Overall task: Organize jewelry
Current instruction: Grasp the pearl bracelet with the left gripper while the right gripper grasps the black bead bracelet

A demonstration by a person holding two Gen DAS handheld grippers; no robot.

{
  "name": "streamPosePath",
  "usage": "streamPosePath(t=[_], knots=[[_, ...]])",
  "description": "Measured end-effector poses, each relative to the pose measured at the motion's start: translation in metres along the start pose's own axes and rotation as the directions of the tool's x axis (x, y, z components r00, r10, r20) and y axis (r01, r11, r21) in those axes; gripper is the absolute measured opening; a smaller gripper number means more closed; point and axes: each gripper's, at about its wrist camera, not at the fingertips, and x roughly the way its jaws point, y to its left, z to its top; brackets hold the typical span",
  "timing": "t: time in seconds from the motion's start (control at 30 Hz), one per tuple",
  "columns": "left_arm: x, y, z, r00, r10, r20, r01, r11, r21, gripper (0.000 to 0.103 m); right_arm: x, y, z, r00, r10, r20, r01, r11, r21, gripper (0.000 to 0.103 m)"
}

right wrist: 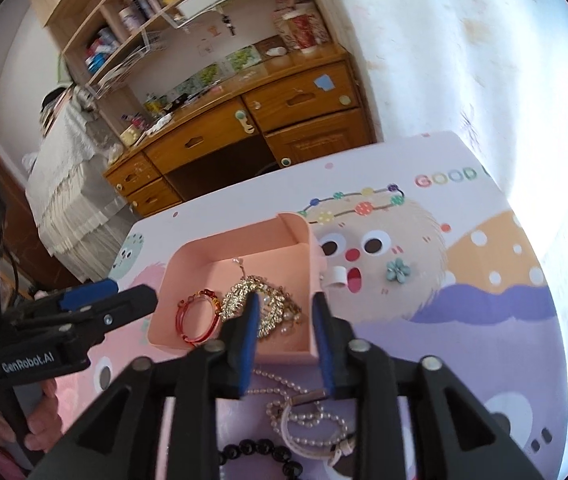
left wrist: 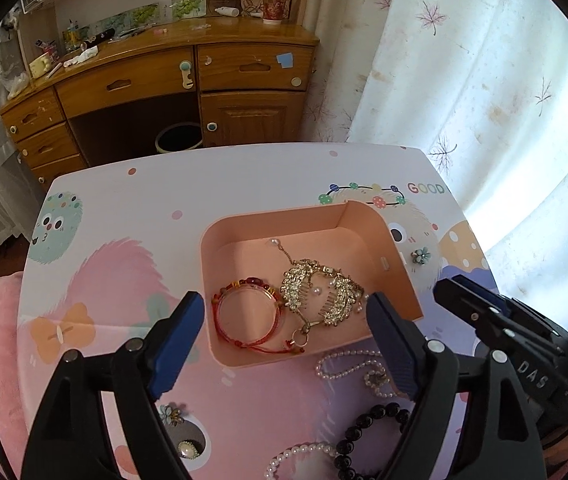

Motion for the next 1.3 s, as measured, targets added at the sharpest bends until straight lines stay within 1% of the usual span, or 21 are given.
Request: streamPosePath(t=[0.03,0.13,0.23,0.33,0.47,0.63,0.73,0.77,0.83,0.9,0.97,1.03,1.1,1.17,1.3], knots=[[-0.002,0.001,-0.001,1.0,0.004,0.001,-0.004,1.0,-0.001,0.088,-0.002,-0.002,0.0,1.0,-0.002,-0.009,0.002,1.0,0.013,0.038],[-0.008,0.006,-0.01,1.0,0.022,0.004,-0.022,1.0,0.002,0.09,-0.011,-0.008,-0.003,0.999,0.009,-0.049,-0.007,0.999,0.047,0.04],[-0.013,0.012,-0.024,0.999,0.035,-0.03,-0.035,0.999,0.014,0.09,-0.02,-0.012,-0.009,0.996,0.005,-0.088,0.002,0.997,0.072,0.042],[-0.016,0.018,-0.044,0.996,0.057,-0.075,-0.056,0.998,0.013,0.09,-0.029,-0.015,-0.023,0.992,-0.012,-0.125,0.024,0.995,0.096,0.042],[-0.021,0.024,-0.073,0.99,0.059,-0.126,-0.06,0.998,-0.004,0.09,-0.037,-0.014,-0.053,0.985,-0.006,-0.174,0.03,0.99,0.137,0.042],[-0.025,0.02,-0.108,0.981,0.071,-0.179,-0.071,0.997,0.006,0.09,-0.043,-0.006,-0.091,0.973,-0.025,-0.228,0.056,0.99,0.131,0.042],[-0.027,0.011,-0.125,0.977,0.073,-0.198,-0.067,0.997,0.036,0.09,-0.043,0.003,-0.112,0.964,-0.064,-0.258,0.092,0.991,0.099,0.042],[-0.027,0.007,-0.13,0.977,0.064,-0.205,-0.055,0.997,0.052,0.09,-0.043,0.005,-0.116,0.962,-0.077,-0.262,0.104,0.991,0.089,0.042],[-0.025,-0.001,-0.135,0.974,0.058,-0.218,-0.041,0.996,0.08,0.09,-0.042,0.011,-0.124,0.962,-0.095,-0.257,0.116,0.991,0.068,0.042],[-0.022,-0.006,-0.14,0.97,0.061,-0.237,-0.043,0.996,0.084,0.09,-0.041,0.018,-0.129,0.963,-0.11,-0.245,0.119,0.993,0.022,0.042],[-0.018,-0.007,-0.143,0.964,0.053,-0.261,-0.039,0.998,0.057,0.09,-0.04,0.024,-0.133,0.964,-0.149,-0.221,0.145,0.989,-0.035,0.042],[-0.014,-0.005,-0.147,0.959,0.037,-0.282,-0.034,0.999,0.016,0.09,-0.04,0.026,-0.135,0.965,-0.171,-0.201,0.16,0.985,-0.068,0.042],[-0.011,-0.001,-0.151,0.958,0.029,-0.286,-0.037,0.999,-0.023,0.09,-0.038,0.026,-0.137,0.964,-0.185,-0.19,0.168,0.981,-0.101,0.042],[-0.009,0.002,-0.153,0.957,0.023,-0.288,-0.039,0.998,-0.049,0.09,-0.035,0.027,-0.141,0.963,-0.207,-0.175,0.181,0.971,-0.157,0.042],[-0.006,0.006,-0.154,0.956,0.009,-0.293,-0.036,0.996,-0.086,0.09,-0.028,0.027,-0.145,0.961,-0.226,-0.157,0.187,0.955,-0.231,0.042]])
